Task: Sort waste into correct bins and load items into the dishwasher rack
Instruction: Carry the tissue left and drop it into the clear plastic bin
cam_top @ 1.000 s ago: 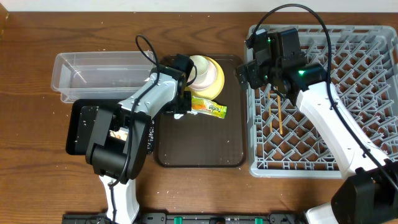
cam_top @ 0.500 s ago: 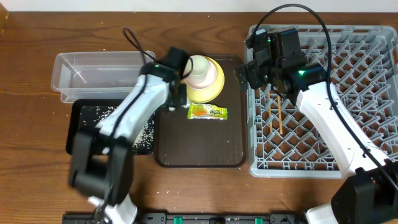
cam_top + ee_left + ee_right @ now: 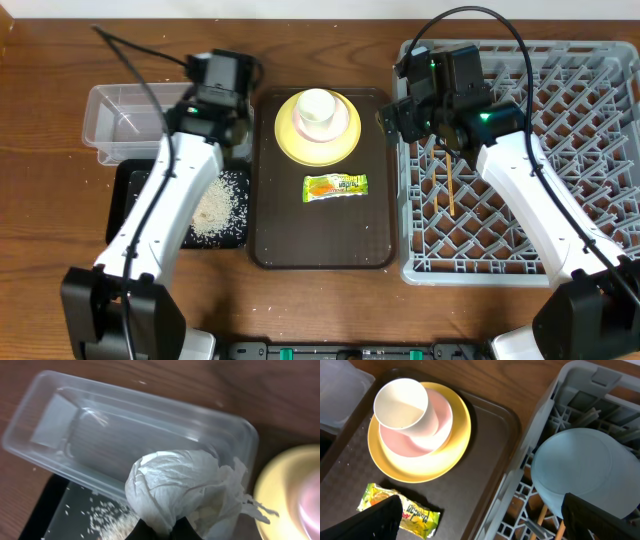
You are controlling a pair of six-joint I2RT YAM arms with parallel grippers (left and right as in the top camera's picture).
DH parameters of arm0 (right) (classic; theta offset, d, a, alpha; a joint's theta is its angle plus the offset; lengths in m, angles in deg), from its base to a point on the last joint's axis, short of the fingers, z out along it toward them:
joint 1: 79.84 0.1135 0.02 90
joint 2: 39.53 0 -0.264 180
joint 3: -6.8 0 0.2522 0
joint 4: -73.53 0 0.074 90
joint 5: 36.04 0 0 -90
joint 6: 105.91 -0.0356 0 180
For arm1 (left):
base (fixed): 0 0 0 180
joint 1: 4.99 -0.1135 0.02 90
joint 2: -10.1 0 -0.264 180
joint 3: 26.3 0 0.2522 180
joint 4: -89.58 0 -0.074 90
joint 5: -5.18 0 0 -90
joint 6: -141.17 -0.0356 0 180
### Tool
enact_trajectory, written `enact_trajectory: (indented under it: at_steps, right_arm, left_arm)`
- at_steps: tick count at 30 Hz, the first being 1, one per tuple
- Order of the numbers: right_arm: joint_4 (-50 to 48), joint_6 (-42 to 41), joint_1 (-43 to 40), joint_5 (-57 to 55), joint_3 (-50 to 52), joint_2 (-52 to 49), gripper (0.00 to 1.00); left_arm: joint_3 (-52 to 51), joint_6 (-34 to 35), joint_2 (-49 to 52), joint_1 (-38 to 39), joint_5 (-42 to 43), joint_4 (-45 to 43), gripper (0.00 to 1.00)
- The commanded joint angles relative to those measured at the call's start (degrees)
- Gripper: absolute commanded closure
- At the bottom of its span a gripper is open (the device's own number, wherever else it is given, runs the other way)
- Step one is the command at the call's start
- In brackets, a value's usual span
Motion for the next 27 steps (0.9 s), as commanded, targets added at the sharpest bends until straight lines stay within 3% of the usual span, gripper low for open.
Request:
enact_trajectory:
  at_steps: [1, 18, 19, 21, 22, 27]
  right_arm:
    - [-0.17, 0.72, 0.22, -0.13, -0.20, -0.44, 0.01]
    - [-0.17, 0.72, 0.22, -0.13, -0.20, -0.44, 0.01]
    - [-0.17, 0.72, 0.22, -0.13, -0.20, -0.44, 0.01]
    - [-0.17, 0.72, 0.22, -0.13, -0.20, -0.44, 0.01]
    - [-0.17, 0.72, 0.22, -0.13, -0.20, -0.44, 0.01]
    - [-0.17, 0.72, 0.22, -0.13, -0.20, -0.44, 0.01]
  left_arm:
    - [-0.13, 3.65, 2.16, -3.45, -2.45, -0.94, 0.94]
    - [-0.26, 1.68, 11.32, -6.88, 1.11, -3.50, 0.90]
    - [-0.24, 1.01, 11.43, -6.88, 1.11, -3.80, 0.86]
    - [-0.24, -0.66, 11.39, -6.88, 1.11, -4.57, 0.60]
    - [-0.24, -1.22, 11.34, -6.88, 1.11, -4.90, 0.51]
    - [0.35, -1.88, 9.88, -6.64, 1.18, -4.63, 0.44]
